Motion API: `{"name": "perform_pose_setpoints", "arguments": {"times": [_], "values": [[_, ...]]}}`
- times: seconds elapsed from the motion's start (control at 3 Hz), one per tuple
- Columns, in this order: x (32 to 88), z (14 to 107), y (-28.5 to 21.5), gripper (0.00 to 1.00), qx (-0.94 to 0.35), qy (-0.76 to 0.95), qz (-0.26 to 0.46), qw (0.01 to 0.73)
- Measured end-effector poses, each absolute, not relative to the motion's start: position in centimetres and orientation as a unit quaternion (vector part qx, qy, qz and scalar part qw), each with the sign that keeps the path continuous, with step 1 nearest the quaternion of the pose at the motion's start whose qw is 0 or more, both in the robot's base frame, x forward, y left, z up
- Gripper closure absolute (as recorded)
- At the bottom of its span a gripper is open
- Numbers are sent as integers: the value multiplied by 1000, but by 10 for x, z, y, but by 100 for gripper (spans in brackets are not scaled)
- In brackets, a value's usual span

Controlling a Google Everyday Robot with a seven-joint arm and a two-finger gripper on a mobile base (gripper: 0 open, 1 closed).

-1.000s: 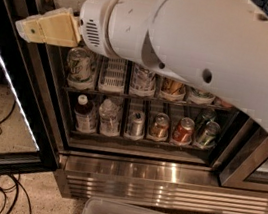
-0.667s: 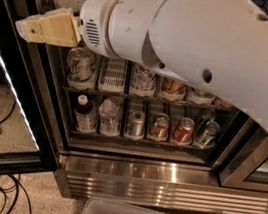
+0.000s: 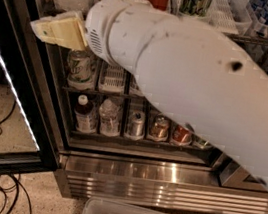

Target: Pick water bottle from top shelf of fridge

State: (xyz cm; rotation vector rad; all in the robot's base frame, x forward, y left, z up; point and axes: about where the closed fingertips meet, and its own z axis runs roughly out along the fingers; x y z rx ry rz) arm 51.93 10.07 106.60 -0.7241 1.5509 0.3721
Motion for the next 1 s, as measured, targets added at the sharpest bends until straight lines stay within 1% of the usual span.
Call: {"name": "perform_pose_setpoints", "arguments": {"times": [0.33, 0.67, 1.0], "values": [[508, 1074, 65, 0, -308, 666, 94, 673], [477, 1089, 85, 0, -329, 645, 55, 688], [469, 1093, 98, 0, -333, 641, 51, 690]]}}
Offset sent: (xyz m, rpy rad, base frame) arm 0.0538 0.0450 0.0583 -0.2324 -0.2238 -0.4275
